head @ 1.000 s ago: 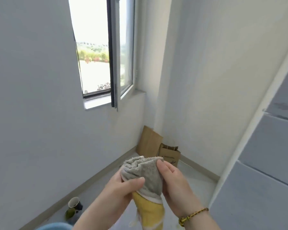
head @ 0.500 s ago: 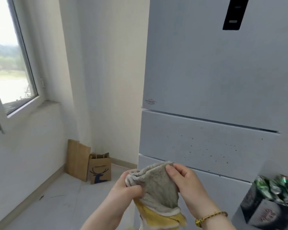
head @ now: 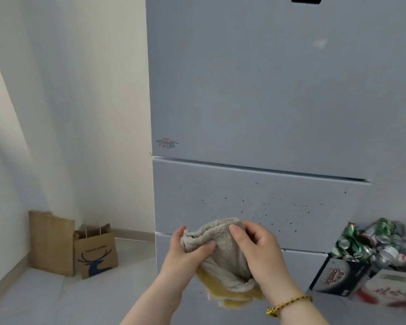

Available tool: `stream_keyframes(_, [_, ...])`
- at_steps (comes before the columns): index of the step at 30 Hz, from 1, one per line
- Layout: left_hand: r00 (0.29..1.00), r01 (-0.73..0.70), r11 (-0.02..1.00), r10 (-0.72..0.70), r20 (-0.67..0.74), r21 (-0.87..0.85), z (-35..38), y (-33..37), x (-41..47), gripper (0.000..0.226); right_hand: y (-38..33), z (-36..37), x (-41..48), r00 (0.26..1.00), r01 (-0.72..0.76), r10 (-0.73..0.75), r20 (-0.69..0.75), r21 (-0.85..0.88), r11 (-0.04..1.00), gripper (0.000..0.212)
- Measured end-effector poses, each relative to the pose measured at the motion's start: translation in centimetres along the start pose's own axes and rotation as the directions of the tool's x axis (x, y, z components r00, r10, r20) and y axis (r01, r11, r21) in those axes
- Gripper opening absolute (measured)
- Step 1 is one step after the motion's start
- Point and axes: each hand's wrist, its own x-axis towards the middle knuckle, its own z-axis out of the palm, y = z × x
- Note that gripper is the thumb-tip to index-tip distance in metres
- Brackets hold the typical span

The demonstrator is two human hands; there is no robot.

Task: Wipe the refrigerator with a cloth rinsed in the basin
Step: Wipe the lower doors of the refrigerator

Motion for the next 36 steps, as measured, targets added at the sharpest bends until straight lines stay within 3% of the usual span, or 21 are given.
stream_keyframes(3, [0.999,-0.029,0.999,0.028,0.037,0.043,-0.5,1.3,3.4,0.077,0.3,0.8,3.0,0.999,-0.022,0.022,-0.040,0.007,1.000,0.022])
stream_keyframes(7, [0.986,-0.059,0.980,0.027,0.167,0.188,-2.1,2.8,7.4,0.055,1.9,1.0,6.8,0.969,-0.079,0.093,-0.227,0.072,0.994,0.032])
stream_keyframes(10, [0.996,-0.058,0.953,0.036,0.080,0.298,-2.0,3.3,9.1,0.031,2.8,1.6,7.8,0.938,-0.070,0.081,-0.337,0.045,0.997,0.040])
stream_keyframes(13, [0.999,-0.023,0.968,0.014,0.038,0.250,-1.4,3.3,10.3,0.022,3.4,2.5,8.1,0.920,-0.057,0.018,-0.391,-0.087,0.995,0.035])
stream_keyframes(17, [0.998,0.031,0.993,-0.037,0.053,0.111,-0.4,3.9,10.3,0.015,3.3,4.2,8.1,0.979,-0.008,-0.038,-0.199,-0.228,0.974,0.016])
stream_keyframes(20, [0.999,-0.029,0.991,0.031,-0.011,0.132,0.2,4.5,10.3,0.008,3.6,4.7,8.0,0.990,0.119,-0.136,-0.036,-0.299,0.947,0.014])
stream_keyframes(23, [0.990,-0.117,0.974,0.130,-0.057,0.192,0.5,5.0,10.1,0.005,4.0,4.4,8.0,0.975,0.216,-0.221,0.006,-0.255,0.943,0.054])
stream_keyframes(26, [0.992,-0.127,0.988,0.127,0.007,0.084,1.0,5.3,9.5,0.009,3.9,4.1,8.3,0.960,0.272,-0.279,0.009,-0.251,0.929,0.046])
stream_keyframes(29, [0.991,-0.023,0.989,0.042,0.127,-0.144,1.5,5.6,9.1,0.030,4.2,3.9,8.8,0.968,0.252,-0.241,0.072,-0.306,0.918,0.058])
stream_keyframes(33, [0.981,-0.014,1.000,0.011,0.192,0.012,1.5,4.9,8.9,0.040,5.2,3.0,9.6,0.991,0.128,-0.130,-0.015,-0.128,0.984,0.047])
stream_keyframes(36, [0.995,-0.090,0.981,0.081,0.056,0.172,1.0,4.9,9.6,0.028,6.0,2.9,10.0,0.981,0.164,-0.179,-0.071,-0.179,0.970,0.043])
